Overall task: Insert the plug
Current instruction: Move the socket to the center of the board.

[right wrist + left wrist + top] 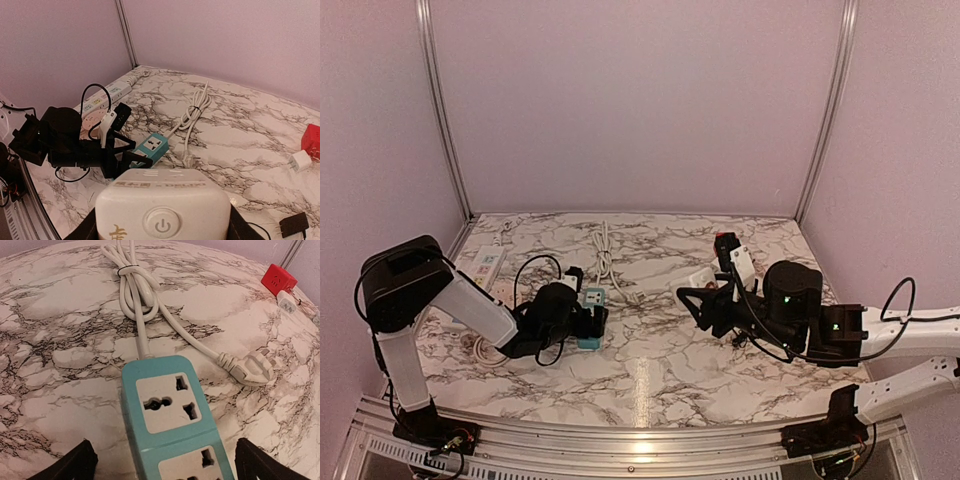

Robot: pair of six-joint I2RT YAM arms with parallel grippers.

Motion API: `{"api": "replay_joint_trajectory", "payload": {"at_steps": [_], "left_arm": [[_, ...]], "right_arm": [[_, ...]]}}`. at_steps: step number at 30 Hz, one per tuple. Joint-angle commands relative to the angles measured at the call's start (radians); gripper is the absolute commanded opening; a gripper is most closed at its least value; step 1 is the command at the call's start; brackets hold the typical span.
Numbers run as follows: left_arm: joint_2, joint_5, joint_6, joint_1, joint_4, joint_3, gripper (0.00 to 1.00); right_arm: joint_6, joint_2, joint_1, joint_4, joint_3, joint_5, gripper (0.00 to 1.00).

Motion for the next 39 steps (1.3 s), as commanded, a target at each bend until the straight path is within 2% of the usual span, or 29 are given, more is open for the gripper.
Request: {"api": "replay_joint_trajectory", "payload": {"at_steps": [1,8,14,24,25,30,32,39], "left_arm": [[-0.025,-0.058,0.020,-0.030,-0.111,0.016,0.99],[0.047,-0.063,0.044,-0.038,-0.172,0.069,0.92],[0.038,-0.065,0.056,-0.039,-0.187,0.050,0.79],[0.046,-0.052,0.079,-0.048,-0.253,0.025,0.79],[0.046,-0.054,0.078,-0.049,-0.252,0.019,0.78],[0.053,-0.040,0.066,-0.056,-0.237,-0.020,0.54],[0.049,-0.029,0.060,-0.069,-0.228,-0.036,0.48],[-0.009,-0.046,0.059,-0.205,-0.240,-0.077,0.48]], "right_arm": [[0.009,-0.008,-0.001,0.031,0.049,0.013,0.00],[0.012,-0.017,-0.001,0.028,0.049,0.011,0.00],[0.011,-0.010,-0.002,0.028,0.051,0.010,0.00],[0.006,-0.010,-0.002,0.027,0.051,0.025,0.00],[0.006,-0.009,-0.001,0.027,0.050,0.026,0.00],[0.006,-0.008,-0.001,0.027,0.050,0.024,0.00],[0.004,-0.010,-0.001,0.028,0.050,0.026,0.00],[-0.002,0.026,-0.001,0.021,0.068,-0.011,0.00]]}}
